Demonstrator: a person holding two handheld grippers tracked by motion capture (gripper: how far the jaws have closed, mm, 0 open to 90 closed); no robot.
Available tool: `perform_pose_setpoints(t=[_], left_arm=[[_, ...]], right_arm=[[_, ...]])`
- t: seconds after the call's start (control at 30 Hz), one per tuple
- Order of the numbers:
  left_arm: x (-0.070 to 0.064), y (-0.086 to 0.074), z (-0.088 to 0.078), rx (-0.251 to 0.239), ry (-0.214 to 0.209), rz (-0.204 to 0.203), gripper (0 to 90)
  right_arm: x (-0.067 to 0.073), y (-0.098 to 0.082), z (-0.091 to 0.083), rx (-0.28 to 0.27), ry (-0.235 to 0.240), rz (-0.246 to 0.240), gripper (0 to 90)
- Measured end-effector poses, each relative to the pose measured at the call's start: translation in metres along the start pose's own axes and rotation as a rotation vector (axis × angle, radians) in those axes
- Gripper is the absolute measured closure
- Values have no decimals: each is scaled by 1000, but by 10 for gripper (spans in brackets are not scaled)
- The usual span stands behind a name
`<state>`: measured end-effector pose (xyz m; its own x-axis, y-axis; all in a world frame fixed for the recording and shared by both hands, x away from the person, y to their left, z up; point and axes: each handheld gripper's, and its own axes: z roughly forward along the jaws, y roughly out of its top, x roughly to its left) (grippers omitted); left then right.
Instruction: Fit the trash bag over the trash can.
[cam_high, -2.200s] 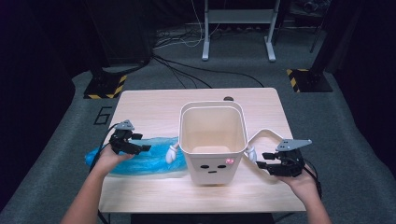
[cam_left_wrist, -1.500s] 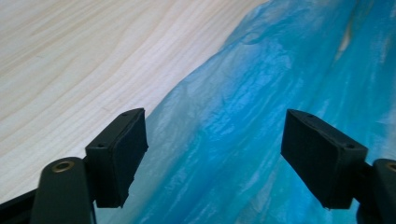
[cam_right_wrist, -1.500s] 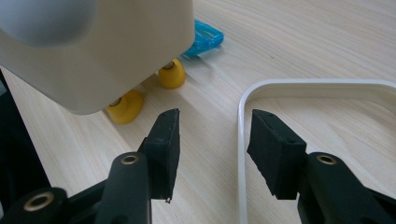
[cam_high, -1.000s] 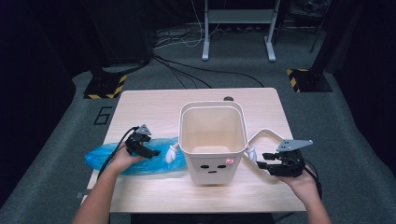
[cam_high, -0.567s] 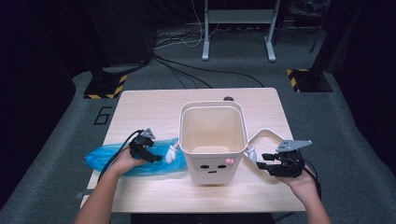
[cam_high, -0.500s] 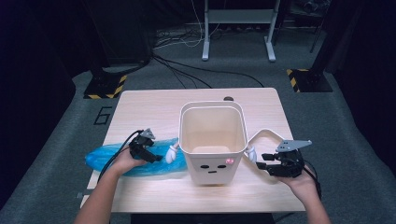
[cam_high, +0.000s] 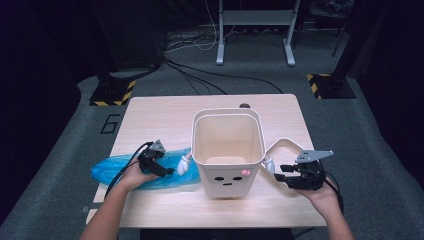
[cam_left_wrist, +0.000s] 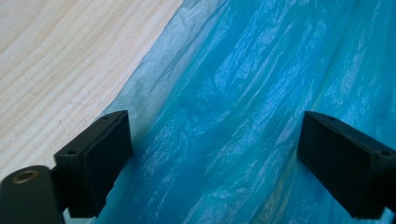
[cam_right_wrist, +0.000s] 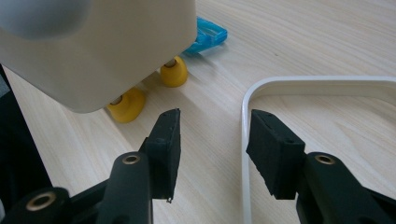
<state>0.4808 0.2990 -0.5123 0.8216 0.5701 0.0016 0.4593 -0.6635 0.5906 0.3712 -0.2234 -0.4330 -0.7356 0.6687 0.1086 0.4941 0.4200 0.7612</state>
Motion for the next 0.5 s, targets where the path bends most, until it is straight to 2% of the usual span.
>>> perform_pose_setpoints(t=[0.13,0.2,0.33,0.4,0.5], left_arm=[[-3,0,-3,-11,-14,14,215],[-6,-3,-5,-34,-21,23,325],[-7,-7,-8,-62,-28,27,481],[-8,-6,-9,-54,-37,41,585],[-10,-6,-9,-49,-50,45,689]], right_arm=[[0,0,0,-3,-3,0,529],[-1,0,-1,-7,-4,4,530],[-1,-1,-1,-12,-5,8,533],[-1,-1,-1,-13,-5,8,534],[-1,0,-1,-14,-6,7,535]])
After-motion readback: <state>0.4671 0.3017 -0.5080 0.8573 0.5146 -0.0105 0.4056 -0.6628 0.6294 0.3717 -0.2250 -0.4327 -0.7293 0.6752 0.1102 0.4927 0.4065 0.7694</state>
